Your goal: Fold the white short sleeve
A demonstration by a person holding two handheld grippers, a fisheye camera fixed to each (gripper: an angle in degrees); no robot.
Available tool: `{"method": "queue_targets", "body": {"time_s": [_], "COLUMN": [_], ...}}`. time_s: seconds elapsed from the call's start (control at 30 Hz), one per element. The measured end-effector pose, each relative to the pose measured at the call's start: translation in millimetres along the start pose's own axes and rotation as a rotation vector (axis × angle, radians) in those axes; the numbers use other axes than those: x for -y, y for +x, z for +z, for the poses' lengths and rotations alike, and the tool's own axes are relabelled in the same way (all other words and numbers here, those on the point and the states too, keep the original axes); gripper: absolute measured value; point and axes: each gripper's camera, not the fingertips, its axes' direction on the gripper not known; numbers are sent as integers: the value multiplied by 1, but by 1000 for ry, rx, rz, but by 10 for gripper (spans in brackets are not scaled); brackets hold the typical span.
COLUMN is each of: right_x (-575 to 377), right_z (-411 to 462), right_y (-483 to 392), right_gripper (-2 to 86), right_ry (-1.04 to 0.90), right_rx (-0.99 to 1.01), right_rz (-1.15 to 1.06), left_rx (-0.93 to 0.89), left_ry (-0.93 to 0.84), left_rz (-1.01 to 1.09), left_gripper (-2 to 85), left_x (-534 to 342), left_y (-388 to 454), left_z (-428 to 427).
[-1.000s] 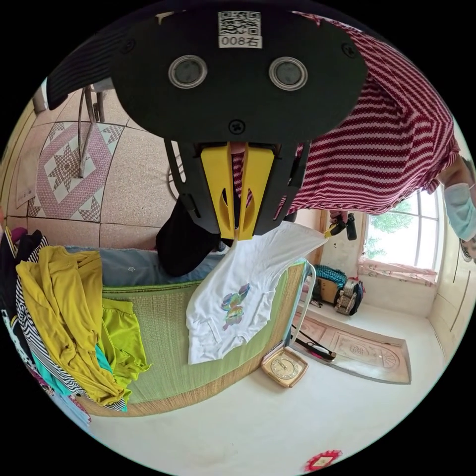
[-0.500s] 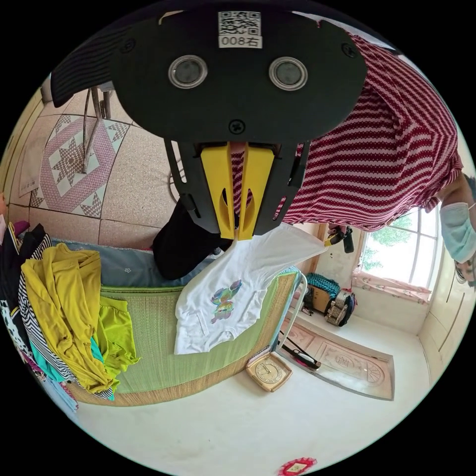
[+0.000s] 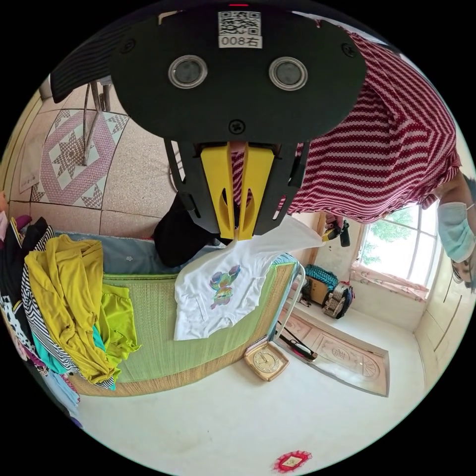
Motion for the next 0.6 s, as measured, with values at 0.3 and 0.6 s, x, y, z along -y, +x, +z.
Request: {"method": "queue_targets", "body": {"time_s": [0.3, 0.6], "right_x": [70, 187], "right_z": [12, 43], "right_y": [7, 33], "right_gripper": [4, 5], "right_ry": [33, 53], "right_rx": [-47, -117], "right_rz": [-16, -15], "left_rx": [48, 123], "left_ry": [98, 182], "left_rz": [-22, -58], "left_gripper": [12, 13], "left_x": [57, 143], "left_y": [-26, -72], "left_z": [6, 24]}}
